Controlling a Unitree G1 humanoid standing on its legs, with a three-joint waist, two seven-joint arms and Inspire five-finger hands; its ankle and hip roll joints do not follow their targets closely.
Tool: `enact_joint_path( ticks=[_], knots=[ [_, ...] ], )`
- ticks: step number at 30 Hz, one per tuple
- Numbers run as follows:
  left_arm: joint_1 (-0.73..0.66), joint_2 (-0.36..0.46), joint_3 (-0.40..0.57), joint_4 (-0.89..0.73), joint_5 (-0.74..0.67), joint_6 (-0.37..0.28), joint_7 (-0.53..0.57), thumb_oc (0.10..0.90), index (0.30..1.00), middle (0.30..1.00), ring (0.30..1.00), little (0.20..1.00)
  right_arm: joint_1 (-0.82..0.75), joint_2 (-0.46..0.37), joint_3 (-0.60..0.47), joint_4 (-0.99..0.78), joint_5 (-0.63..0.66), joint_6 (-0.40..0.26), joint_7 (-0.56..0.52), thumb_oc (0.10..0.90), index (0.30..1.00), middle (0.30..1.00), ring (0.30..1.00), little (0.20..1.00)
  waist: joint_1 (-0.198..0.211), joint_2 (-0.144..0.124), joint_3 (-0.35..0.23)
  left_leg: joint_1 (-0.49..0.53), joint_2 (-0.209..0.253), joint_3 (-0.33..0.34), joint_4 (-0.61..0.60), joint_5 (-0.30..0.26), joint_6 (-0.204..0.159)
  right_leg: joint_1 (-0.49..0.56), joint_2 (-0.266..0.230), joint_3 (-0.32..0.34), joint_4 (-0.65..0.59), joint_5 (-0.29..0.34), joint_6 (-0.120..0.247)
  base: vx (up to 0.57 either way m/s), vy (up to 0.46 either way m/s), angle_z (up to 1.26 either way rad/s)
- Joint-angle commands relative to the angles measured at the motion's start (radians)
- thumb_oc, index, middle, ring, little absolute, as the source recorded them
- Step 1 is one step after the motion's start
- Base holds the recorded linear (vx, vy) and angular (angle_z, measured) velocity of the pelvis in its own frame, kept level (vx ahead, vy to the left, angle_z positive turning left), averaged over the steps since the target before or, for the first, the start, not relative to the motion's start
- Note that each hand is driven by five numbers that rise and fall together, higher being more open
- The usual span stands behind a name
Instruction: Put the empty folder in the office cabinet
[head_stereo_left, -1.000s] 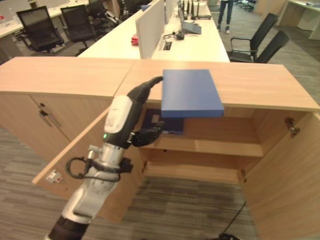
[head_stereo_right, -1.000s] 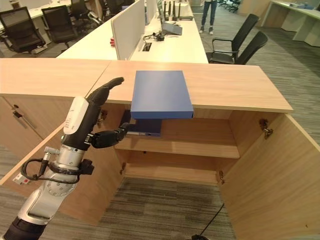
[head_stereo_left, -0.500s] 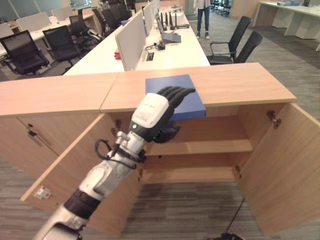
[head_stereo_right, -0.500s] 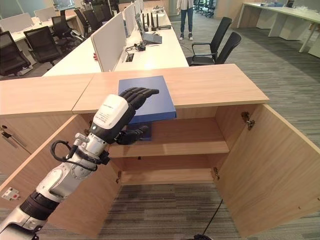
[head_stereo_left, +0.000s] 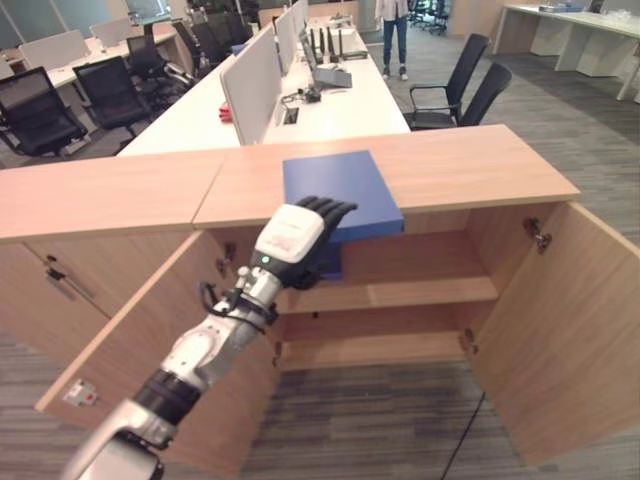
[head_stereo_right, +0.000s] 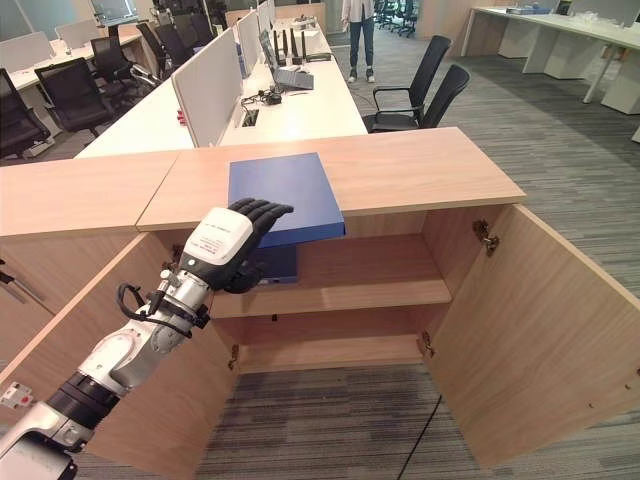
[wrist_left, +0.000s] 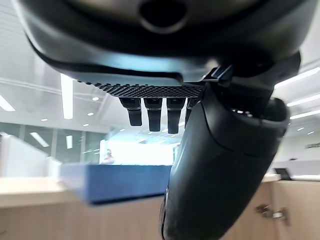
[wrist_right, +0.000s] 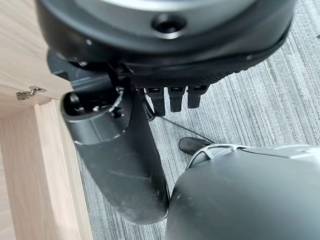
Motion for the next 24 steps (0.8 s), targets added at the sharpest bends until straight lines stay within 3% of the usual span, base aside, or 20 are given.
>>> enact_joint_path(
  ticks=[1, 24],
  knots=[
    [-0.199, -0.001, 0.074, 0.015, 0.046, 0.037, 0.104, 0.800, 0.900, 0.900, 0.900, 0.900, -0.062, 0.022, -0.003, 0.007, -0.008, -0.007, -0.006, 0.800, 0.900, 0.900, 0.900, 0.900, 0.002, -0.041, -0.004, 0.024, 0.027, -0.013, -0.009, -0.064, -0.062, 0.057, -0.025, -0.002, 0.007, -0.085, 0.074, 0.00, -0.003, -0.04],
    [-0.346, -0.054, 0.010, 0.219, 0.085, 0.124, 0.135, 0.800, 0.900, 0.900, 0.900, 0.900, -0.052, 0.019, 0.021, -0.002, -0.013, -0.008, -0.007, 0.800, 0.900, 0.900, 0.900, 0.900, -0.026, -0.041, -0.005, 0.034, 0.021, 0.006, -0.009, -0.066, -0.060, 0.058, -0.025, 0.010, 0.007, -0.083, 0.079, 0.00, 0.000, -0.01]
  ],
)
